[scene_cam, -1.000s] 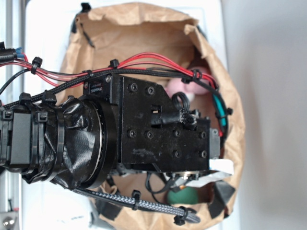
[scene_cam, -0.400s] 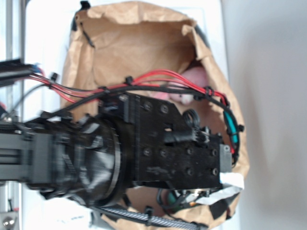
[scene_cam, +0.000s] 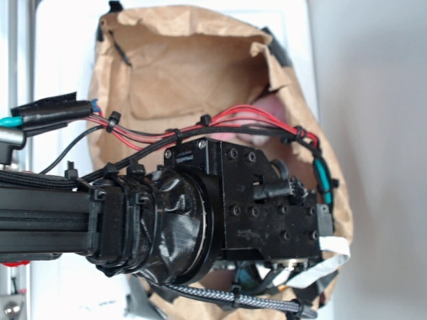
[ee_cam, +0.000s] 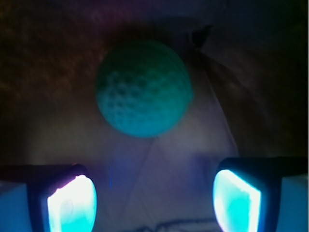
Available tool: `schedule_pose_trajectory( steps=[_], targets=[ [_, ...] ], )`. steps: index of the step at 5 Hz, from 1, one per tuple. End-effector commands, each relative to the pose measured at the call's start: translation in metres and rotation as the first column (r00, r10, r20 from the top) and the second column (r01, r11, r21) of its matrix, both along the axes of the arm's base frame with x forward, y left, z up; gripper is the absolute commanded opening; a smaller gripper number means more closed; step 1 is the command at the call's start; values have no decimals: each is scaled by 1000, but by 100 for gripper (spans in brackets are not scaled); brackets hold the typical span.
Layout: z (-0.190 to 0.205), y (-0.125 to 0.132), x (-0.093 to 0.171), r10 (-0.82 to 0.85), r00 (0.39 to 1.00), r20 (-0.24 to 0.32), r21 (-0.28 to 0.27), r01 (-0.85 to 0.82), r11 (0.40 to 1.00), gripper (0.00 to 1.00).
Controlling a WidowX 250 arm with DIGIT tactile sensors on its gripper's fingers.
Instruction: Grab the green ball.
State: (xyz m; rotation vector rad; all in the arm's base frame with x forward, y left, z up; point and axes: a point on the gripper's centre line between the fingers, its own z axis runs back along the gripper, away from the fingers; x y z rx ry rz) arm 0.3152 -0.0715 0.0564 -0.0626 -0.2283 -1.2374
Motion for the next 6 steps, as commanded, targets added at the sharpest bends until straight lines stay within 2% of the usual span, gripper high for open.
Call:
schedule_pose_trajectory(
  steps=[1, 5, 6],
  targets=[
    [22, -16, -4, 23, 999, 41, -120, -18, 993, 100],
    [22, -16, -4, 23, 999, 41, -120, -18, 993, 100],
    [15, -11, 3, 39, 995, 89, -112, -29, 993, 100]
  ],
)
